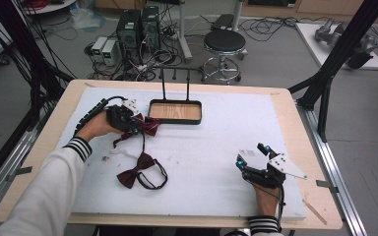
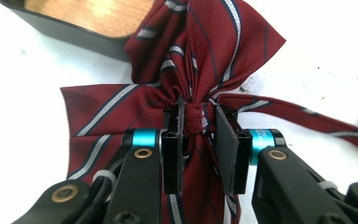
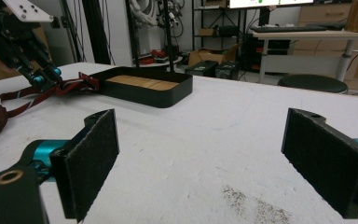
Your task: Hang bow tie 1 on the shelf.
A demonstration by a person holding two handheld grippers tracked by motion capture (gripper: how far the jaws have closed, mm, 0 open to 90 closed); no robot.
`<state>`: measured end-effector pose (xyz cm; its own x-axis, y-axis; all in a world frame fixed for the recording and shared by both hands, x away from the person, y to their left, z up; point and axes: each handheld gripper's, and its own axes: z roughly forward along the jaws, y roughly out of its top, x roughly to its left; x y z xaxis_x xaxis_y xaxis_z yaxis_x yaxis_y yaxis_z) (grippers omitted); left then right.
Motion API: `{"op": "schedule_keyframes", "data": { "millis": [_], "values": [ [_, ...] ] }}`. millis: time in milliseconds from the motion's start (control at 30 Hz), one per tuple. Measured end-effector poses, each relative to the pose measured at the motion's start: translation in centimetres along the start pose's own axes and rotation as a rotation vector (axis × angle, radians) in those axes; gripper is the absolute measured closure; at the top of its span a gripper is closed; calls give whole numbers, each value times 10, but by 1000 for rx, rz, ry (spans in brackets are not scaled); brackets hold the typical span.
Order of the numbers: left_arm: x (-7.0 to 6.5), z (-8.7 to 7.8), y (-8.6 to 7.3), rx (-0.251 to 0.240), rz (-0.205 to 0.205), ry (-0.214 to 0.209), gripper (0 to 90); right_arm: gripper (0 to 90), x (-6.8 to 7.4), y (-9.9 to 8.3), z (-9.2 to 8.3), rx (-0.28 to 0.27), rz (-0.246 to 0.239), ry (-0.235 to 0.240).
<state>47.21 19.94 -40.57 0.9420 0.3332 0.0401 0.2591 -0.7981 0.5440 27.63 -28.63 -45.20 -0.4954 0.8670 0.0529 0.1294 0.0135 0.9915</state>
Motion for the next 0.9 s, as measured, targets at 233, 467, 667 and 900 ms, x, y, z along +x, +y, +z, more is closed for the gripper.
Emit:
{"op": "schedule_keyframes", "data": {
  "millis": [233,467,667,900],
  "values": [
    [0,-13,-2,-63,-27,29,730,102,0,0,0,0,-1,-1],
    [-7,-24,-1,-148,-24,51,732,102,0,0,0,2,0,-2],
    [-13,-35,2,-232,-22,78,732,102,1,0,0,2,-3,-4],
    [-16,-52,4,-323,-39,117,732,102,1,0,0,1,-4,-5]
  ]
}}
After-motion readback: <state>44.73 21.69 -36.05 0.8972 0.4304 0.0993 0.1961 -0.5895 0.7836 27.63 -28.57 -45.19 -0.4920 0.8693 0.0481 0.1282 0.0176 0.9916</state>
